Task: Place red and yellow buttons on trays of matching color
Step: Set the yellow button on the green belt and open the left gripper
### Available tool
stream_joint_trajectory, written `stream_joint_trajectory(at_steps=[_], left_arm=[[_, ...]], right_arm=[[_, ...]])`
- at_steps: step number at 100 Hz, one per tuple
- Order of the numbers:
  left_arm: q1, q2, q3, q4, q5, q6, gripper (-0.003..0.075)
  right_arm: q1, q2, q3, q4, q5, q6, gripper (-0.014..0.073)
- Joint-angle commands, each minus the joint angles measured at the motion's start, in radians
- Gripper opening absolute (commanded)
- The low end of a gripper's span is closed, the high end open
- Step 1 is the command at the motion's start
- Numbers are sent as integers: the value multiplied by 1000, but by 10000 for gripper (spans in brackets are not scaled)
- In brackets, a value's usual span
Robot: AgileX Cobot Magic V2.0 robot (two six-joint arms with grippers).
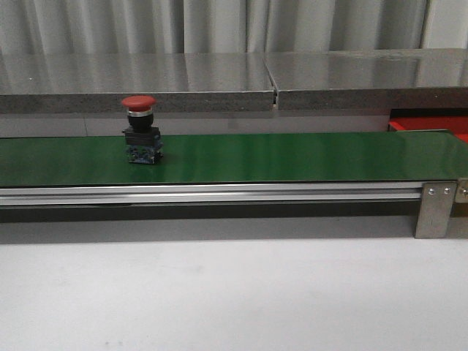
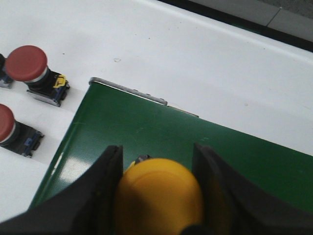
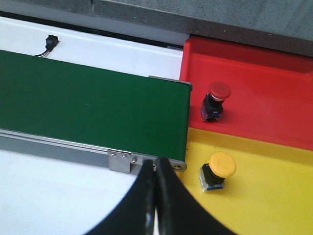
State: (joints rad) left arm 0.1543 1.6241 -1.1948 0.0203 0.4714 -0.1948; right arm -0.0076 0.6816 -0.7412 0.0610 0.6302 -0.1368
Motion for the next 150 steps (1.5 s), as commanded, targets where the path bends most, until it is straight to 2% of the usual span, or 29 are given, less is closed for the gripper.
stream_joint_trajectory(at_steps=[1,36,46,55,72,79,98,113,150], left_arm=[[-14,-14,-27,-6,-68,1,-19],[-14,52,-27,-20,-18,1,-18],[-14,52,-27,-20,-18,1,31],[-14,52,-27,-20,-15,1,173],[-14,52,-27,-20,-17,1,580],[-14,52,-33,-20,-17,1,659],[-19,22,-39,-45,-16,1,638],[-59,-26,-39,-55,-18,57,638],[-130,-168,-39,-55,-13,83,638]], right_arm=[[2,-3,-26,3,-67,-7,-68],[2,-3,-26,3,-67,-7,-68],[2,-3,-26,3,-67,-7,-68],[2,-3,-26,3,-67,-7,-68],[2,-3,-26,3,-67,-7,-68],[2,-3,-26,3,-67,-7,-68],[2,-3,-26,3,-67,-7,-68],[2,-3,-26,3,-67,-7,-68],[2,-3,-26,3,-67,-7,-68]])
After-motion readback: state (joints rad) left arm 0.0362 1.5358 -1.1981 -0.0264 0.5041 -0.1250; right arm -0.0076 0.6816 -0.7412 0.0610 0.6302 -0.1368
